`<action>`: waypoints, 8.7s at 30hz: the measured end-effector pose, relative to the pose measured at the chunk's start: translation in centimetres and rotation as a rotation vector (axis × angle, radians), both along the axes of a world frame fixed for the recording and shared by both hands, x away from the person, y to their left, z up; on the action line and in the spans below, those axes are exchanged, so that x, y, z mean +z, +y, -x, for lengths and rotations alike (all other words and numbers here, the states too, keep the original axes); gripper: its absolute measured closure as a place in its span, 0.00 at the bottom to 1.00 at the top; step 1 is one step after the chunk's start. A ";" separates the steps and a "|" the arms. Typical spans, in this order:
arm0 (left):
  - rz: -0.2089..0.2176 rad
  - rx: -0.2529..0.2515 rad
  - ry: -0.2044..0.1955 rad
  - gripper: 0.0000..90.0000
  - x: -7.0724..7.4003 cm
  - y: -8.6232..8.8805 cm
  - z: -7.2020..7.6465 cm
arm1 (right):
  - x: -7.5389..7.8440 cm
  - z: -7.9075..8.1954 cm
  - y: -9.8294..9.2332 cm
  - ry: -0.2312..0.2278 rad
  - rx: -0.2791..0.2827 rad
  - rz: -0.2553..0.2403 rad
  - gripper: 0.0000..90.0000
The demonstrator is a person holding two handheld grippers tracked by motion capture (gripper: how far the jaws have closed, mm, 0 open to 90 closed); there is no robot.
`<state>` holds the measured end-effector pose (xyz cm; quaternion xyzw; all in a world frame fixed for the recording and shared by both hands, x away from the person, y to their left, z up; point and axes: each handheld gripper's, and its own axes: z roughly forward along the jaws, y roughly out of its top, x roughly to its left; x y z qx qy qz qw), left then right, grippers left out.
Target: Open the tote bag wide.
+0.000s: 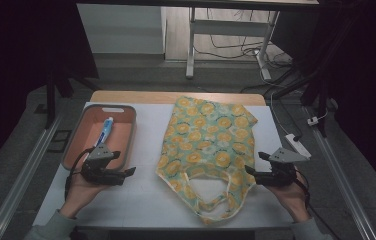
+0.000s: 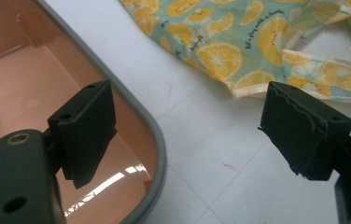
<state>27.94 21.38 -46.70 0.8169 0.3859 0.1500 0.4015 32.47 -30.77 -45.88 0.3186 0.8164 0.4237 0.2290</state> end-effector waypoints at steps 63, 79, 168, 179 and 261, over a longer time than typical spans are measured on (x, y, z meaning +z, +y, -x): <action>0.007 -0.222 -0.005 0.98 3.2 -8.6 0.4 | 4.3 4.1 2.5 -0.001 0.170 0.120 0.99; 0.038 -0.140 0.025 0.98 4.2 -8.1 -4.7 | 5.0 -2.2 3.4 0.049 0.126 0.040 0.98; 0.061 -0.163 0.071 0.98 2.6 -9.2 -7.1 | 2.1 -11.2 17.1 -0.009 0.314 0.348 0.28; 0.050 -0.168 0.081 0.98 2.2 -9.4 -7.3 | -1.6 -14.8 16.5 0.175 0.320 0.315 0.49; 0.039 -0.165 0.002 0.39 3.0 -8.1 -5.2 | 7.6 -8.4 10.6 0.058 0.242 0.203 0.99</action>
